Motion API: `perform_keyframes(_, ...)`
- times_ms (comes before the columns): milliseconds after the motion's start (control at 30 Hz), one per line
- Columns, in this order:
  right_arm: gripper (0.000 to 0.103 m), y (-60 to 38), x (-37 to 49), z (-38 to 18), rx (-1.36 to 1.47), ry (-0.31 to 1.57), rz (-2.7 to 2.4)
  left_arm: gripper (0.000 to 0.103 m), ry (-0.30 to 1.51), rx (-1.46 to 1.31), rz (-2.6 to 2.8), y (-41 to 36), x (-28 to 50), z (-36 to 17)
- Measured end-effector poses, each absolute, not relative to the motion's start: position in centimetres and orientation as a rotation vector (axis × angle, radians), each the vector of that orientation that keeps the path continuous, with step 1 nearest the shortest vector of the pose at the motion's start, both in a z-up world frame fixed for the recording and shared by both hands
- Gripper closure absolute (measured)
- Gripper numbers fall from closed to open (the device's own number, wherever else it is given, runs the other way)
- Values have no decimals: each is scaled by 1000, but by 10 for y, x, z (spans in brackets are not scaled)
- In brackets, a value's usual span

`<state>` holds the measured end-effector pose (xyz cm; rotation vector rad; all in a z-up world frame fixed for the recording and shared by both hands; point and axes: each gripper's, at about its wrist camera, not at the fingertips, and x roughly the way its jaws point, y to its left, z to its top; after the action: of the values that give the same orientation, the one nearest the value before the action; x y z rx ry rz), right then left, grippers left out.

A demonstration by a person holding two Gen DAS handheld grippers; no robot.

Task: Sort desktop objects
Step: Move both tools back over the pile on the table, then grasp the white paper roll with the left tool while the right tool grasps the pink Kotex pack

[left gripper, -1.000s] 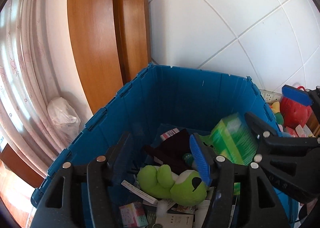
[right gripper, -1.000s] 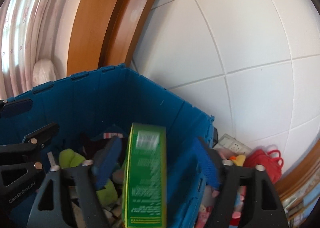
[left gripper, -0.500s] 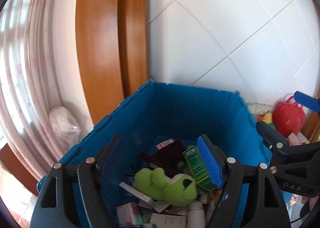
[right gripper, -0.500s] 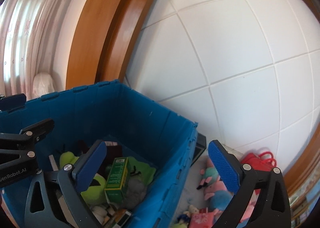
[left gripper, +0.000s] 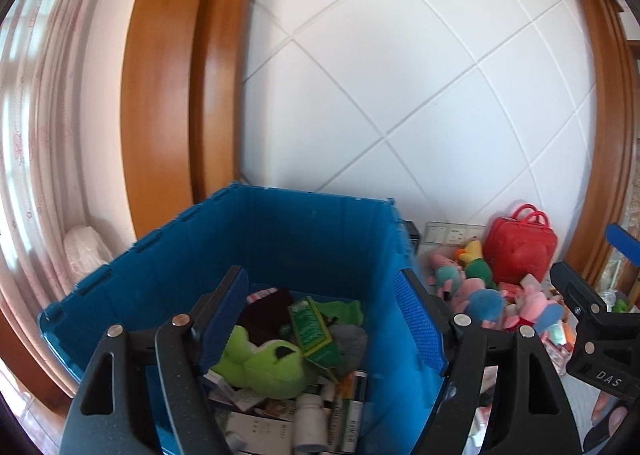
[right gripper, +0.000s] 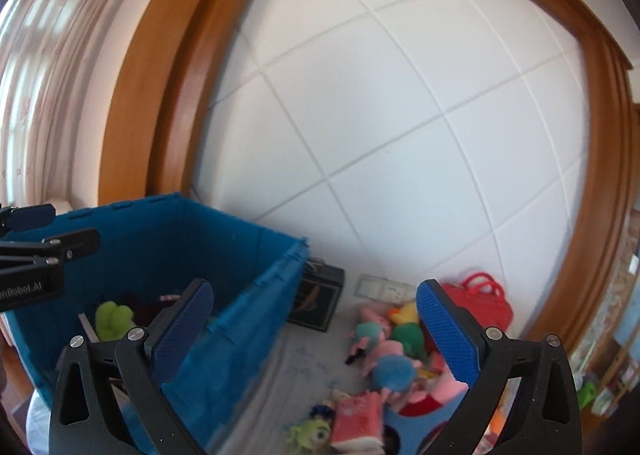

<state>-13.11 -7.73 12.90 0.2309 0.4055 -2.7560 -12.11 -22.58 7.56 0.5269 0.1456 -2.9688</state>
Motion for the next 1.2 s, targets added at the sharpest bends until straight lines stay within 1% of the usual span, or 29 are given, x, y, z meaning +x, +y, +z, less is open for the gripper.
perform_keyframes(167, 0, 10, -134, 121, 276, 317, -2869, 27, 121, 505, -3055, -161, -121, 77)
perform_keyframes(300, 0, 93, -148, 105, 378, 261, -2971, 27, 79, 550, -3127, -103, -128, 72)
perform_keyframes(500, 0, 185, -169, 71, 545, 232, -3064, 27, 5, 717, -3171, -24, -149, 38)
perform_keyframes(633, 0, 237, -187, 35, 726, 222, -3075, 27, -23, 888, -3116, 6, -170, -4)
perform_keyframes(833, 0, 286, -214, -26, 1014, 196, -3006, 27, -11, 1156, -2951, 15, -201, -79)
perform_keyframes(1033, 0, 307, -228, -68, 1179, 117, -2907, 27, 19, 1376, -2805, 14, -224, -161)
perform_keyframes(1200, 0, 301, -239, -96, 1279, 108, -2826, 27, 27, 1531, -2740, 19, -233, -207)
